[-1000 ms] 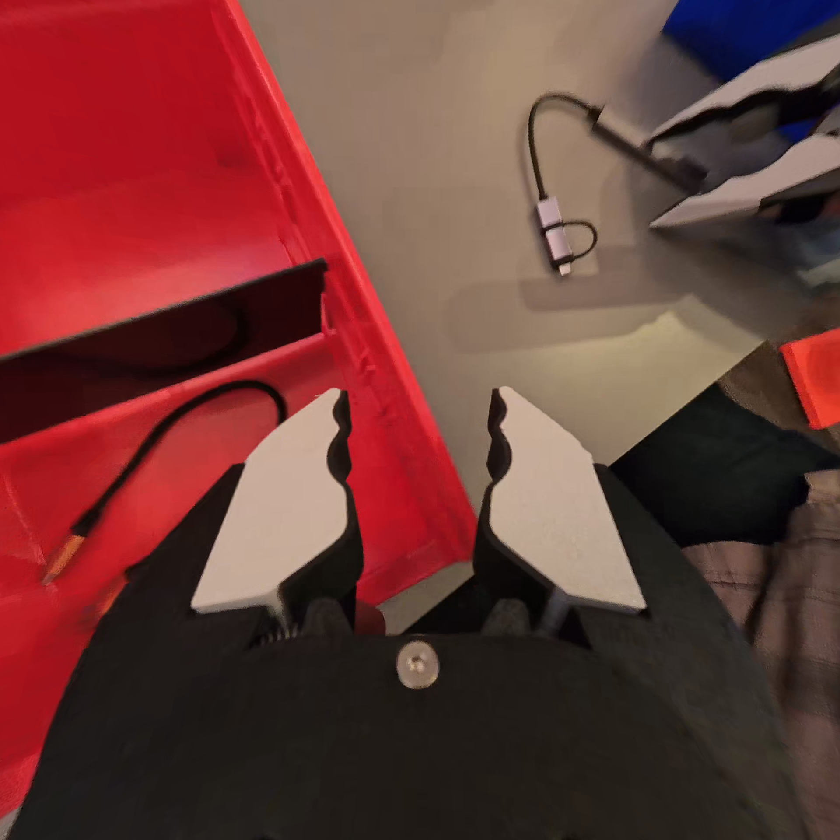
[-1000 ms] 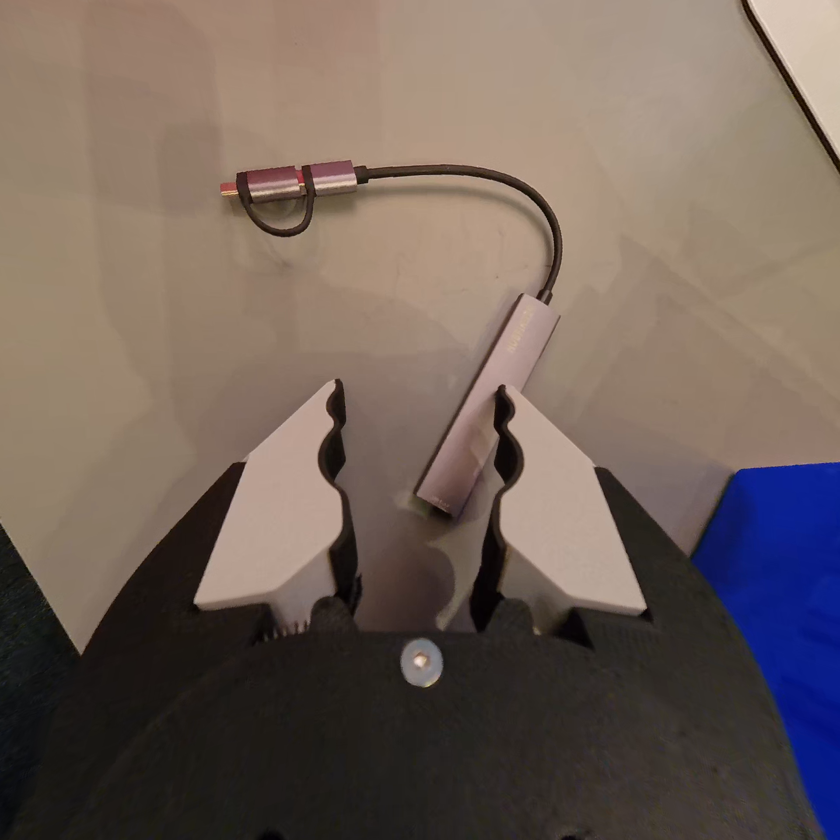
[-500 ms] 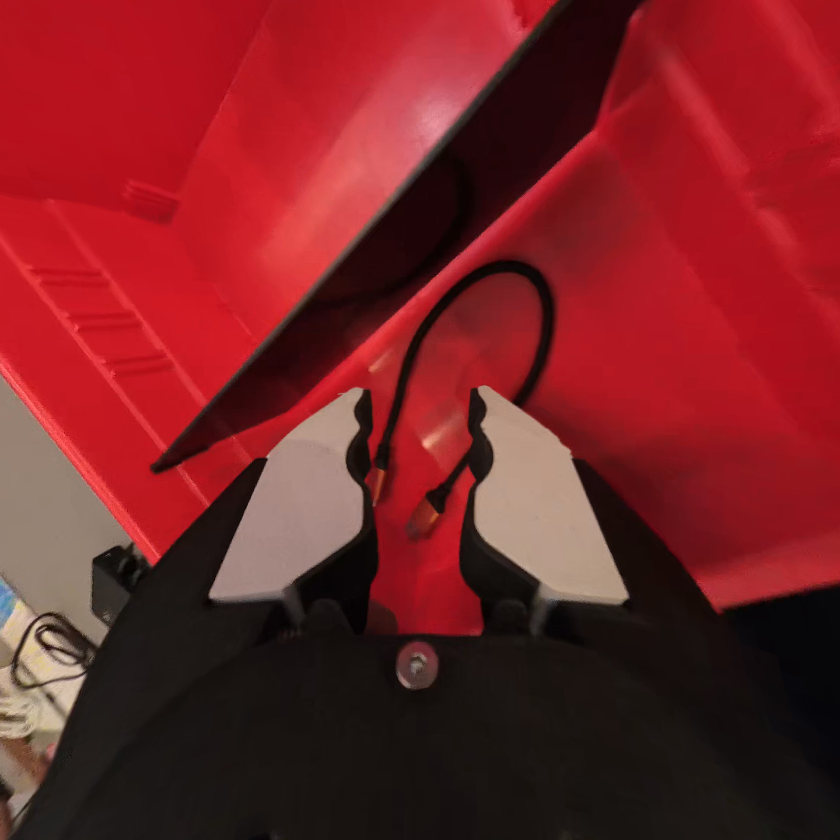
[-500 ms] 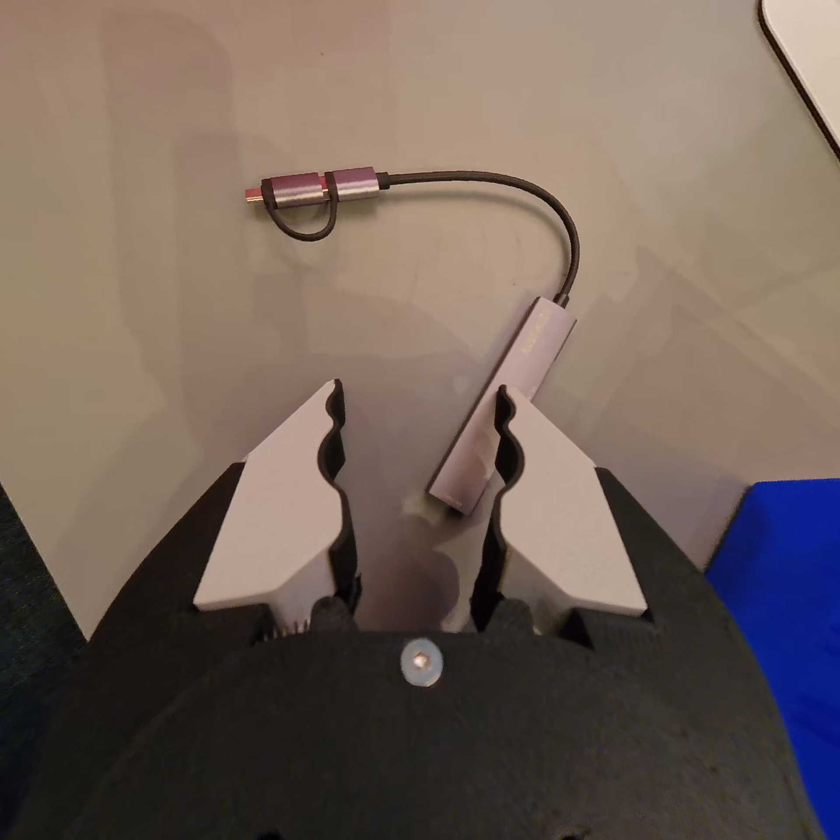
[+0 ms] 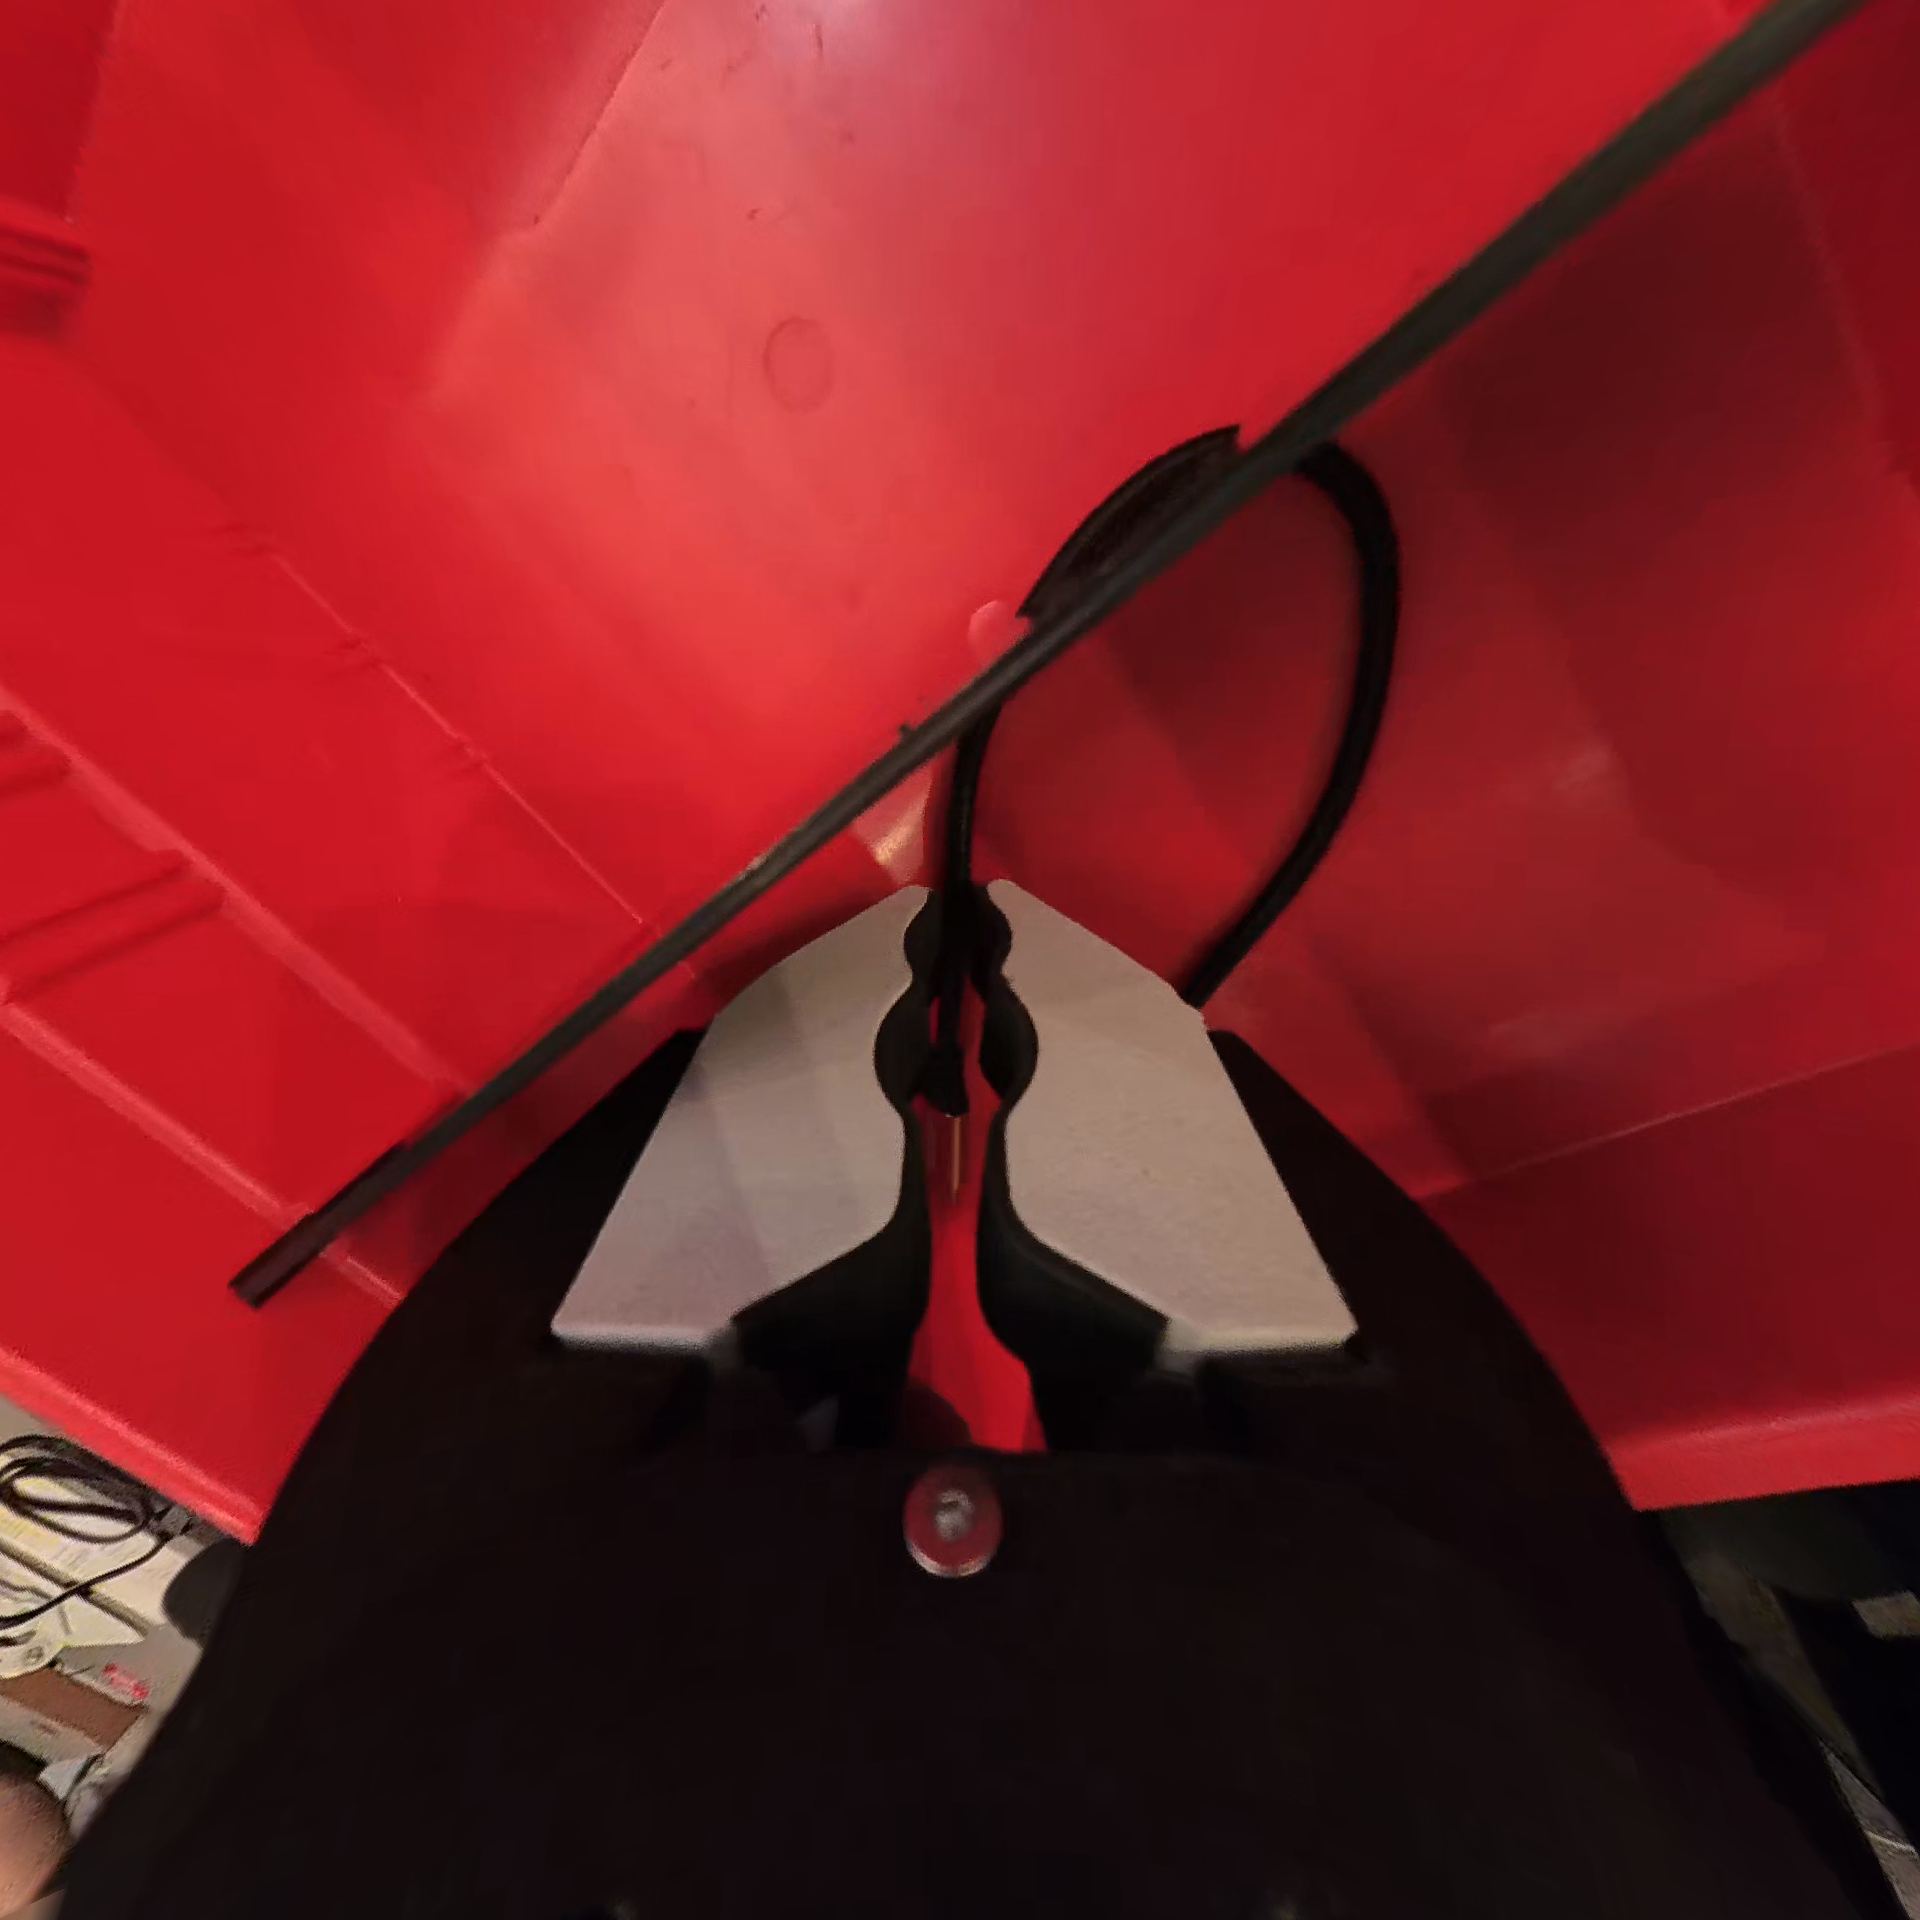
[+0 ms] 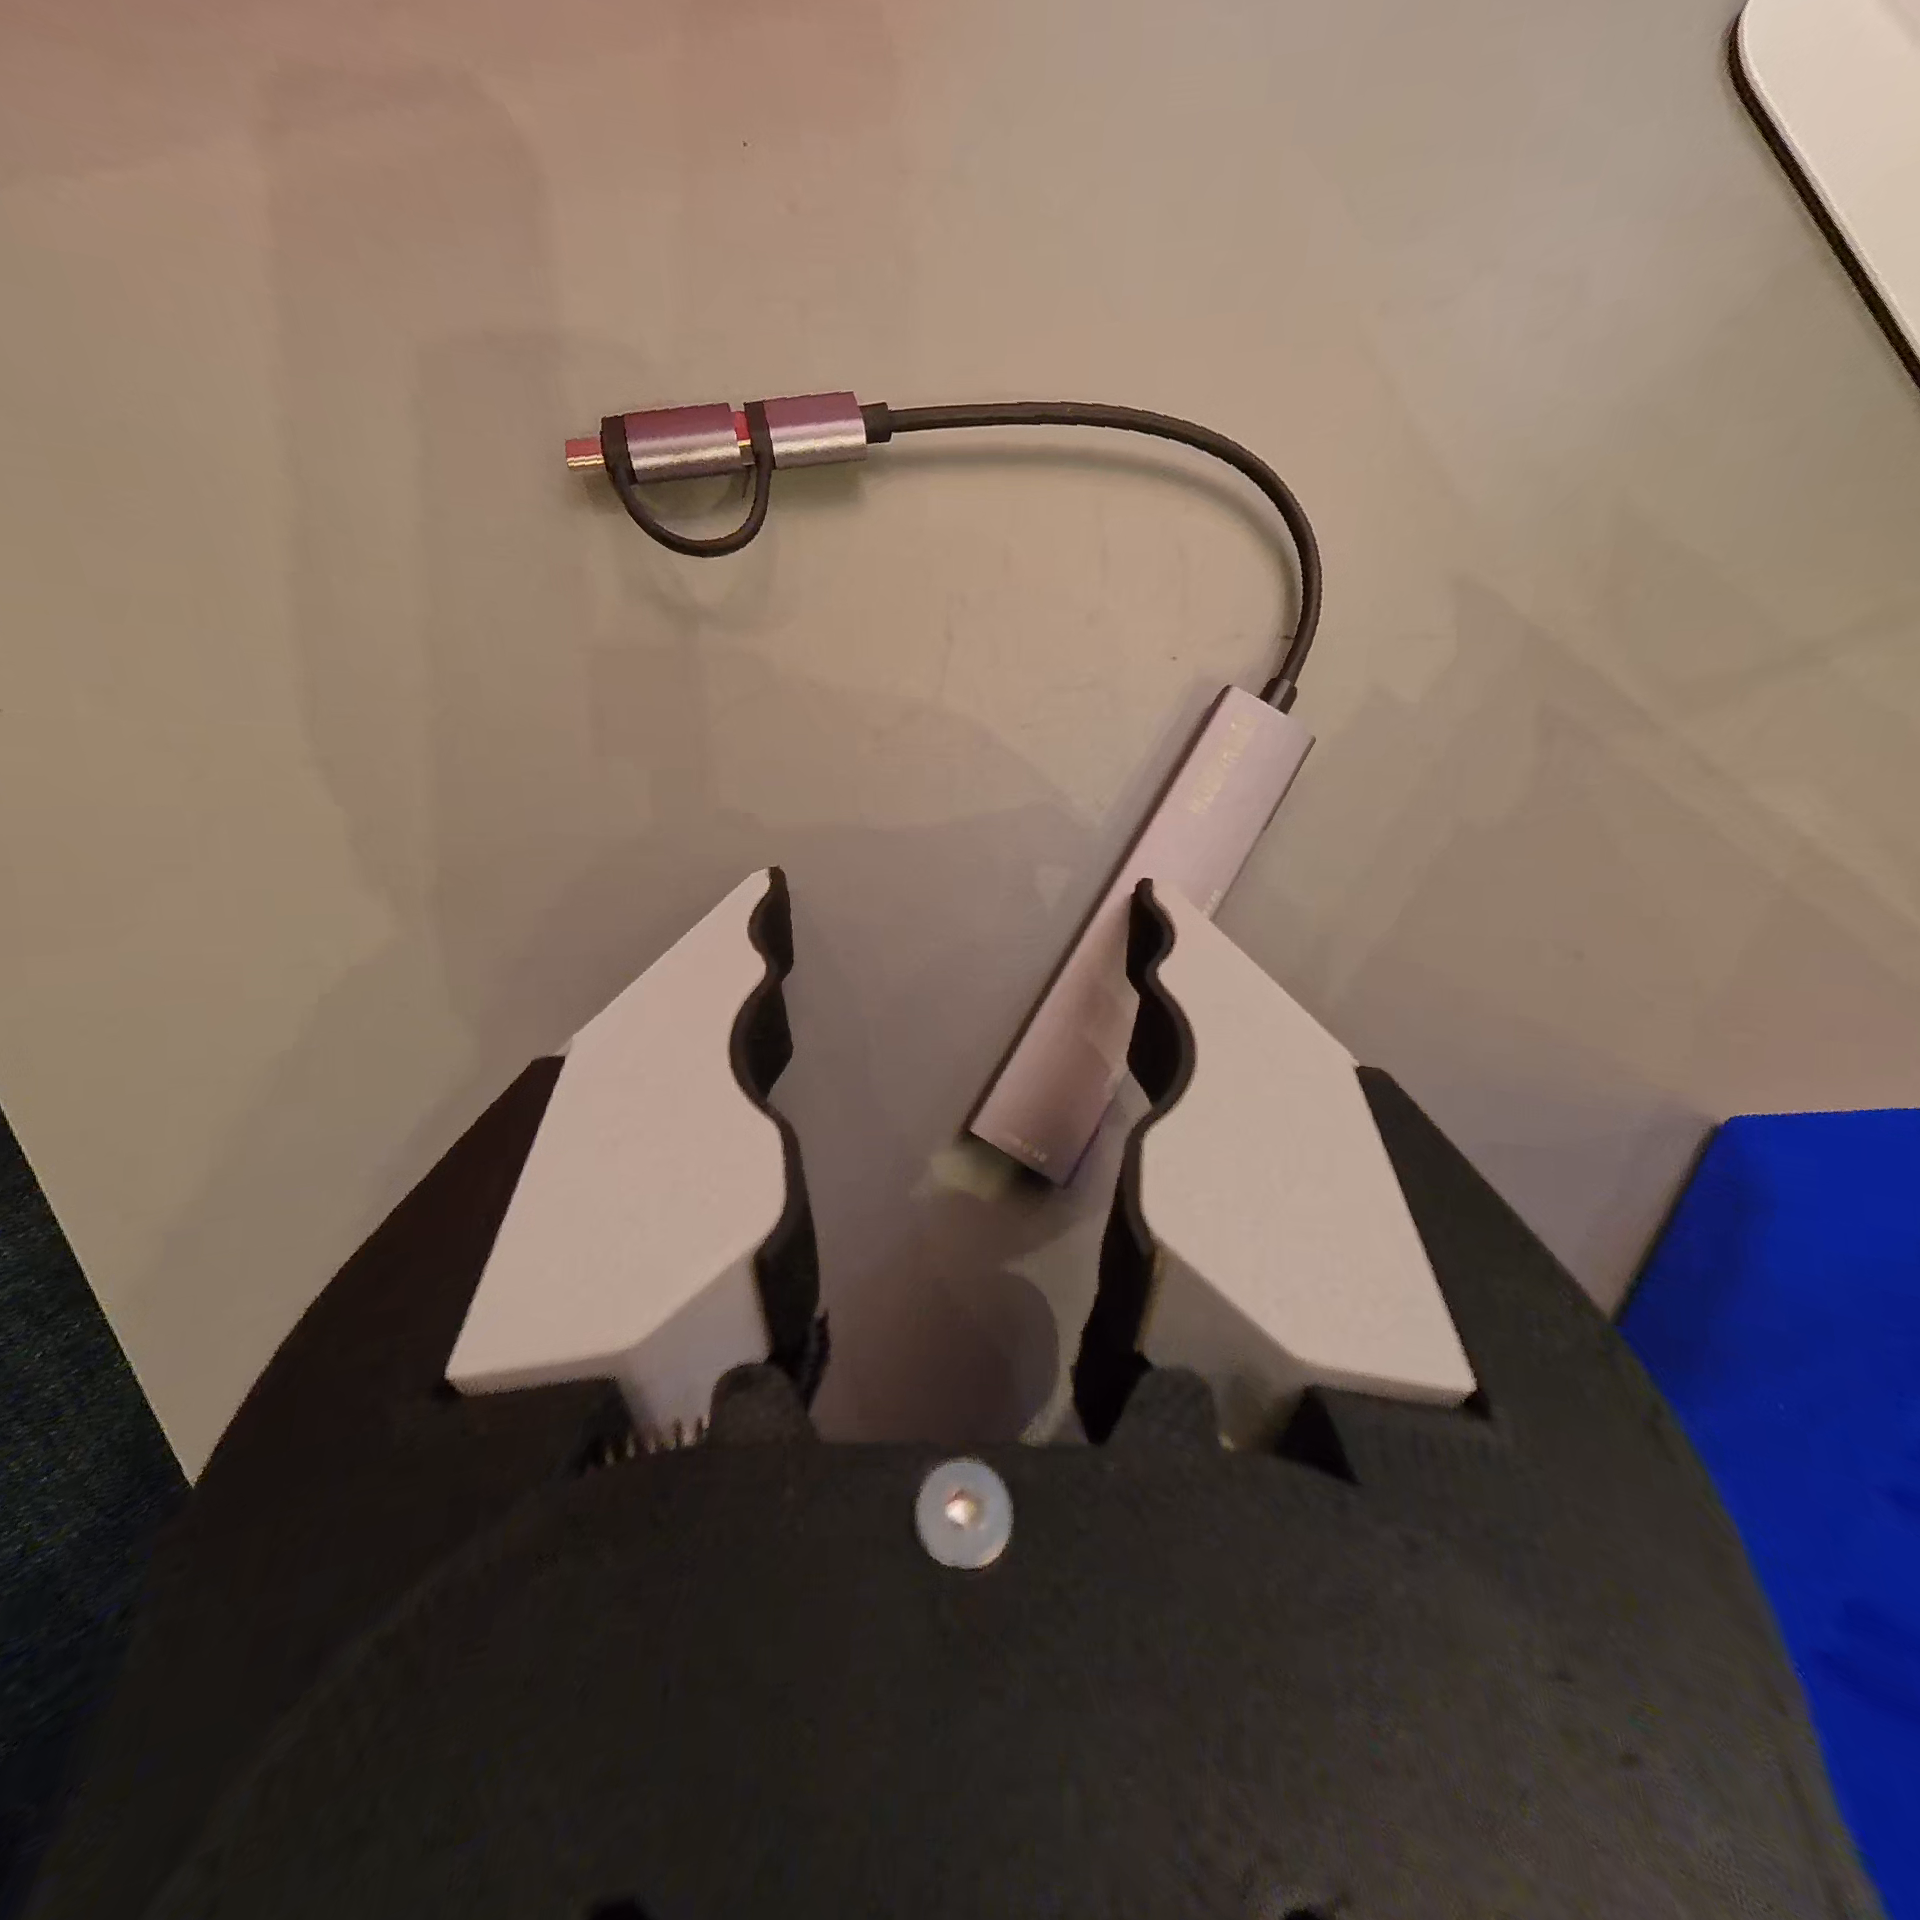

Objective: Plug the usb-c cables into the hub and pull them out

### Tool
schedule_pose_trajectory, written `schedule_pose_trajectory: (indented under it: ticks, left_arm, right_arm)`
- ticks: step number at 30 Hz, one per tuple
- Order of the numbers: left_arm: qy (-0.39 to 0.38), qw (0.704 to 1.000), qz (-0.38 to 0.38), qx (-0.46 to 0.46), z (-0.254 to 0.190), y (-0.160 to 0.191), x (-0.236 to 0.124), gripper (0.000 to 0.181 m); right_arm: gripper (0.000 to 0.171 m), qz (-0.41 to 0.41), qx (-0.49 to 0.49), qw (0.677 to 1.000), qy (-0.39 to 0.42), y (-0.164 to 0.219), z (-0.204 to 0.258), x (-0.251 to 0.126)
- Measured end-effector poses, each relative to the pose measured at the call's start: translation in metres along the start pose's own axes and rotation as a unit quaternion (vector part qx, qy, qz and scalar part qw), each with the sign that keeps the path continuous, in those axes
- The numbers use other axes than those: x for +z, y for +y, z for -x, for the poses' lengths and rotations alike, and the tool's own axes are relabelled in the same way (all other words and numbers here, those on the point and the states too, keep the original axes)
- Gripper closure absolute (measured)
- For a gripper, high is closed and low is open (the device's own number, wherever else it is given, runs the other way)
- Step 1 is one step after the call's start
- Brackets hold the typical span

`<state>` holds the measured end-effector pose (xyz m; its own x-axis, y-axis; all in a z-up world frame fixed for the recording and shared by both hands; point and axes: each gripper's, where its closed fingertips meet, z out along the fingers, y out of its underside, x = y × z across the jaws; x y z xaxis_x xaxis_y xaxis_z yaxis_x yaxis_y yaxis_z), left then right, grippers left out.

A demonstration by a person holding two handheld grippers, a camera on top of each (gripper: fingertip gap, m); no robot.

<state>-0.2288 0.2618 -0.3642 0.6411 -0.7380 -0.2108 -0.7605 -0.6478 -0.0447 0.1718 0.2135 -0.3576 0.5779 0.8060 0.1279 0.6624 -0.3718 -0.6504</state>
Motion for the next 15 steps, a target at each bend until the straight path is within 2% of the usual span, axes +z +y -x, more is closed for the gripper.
schedule_pose_trajectory:
  ticks: [5, 15]
  left_arm:
    - [-0.028, 0.999, -0.04, -0.003, 0.003, -0.004, -0.022, 0.178]
    - [-0.123, 0.986, -0.112, -0.008, 0.02, 0.011, -0.116, 0.179]
  right_arm:
    - [0.108, 0.003, -0.004, 1.0, -0.001, 0.002, 0.0, -0.002]
    - [0.108, 0.003, -0.002, 1.0, 0.001, 0.001, 0.0, -0.001]
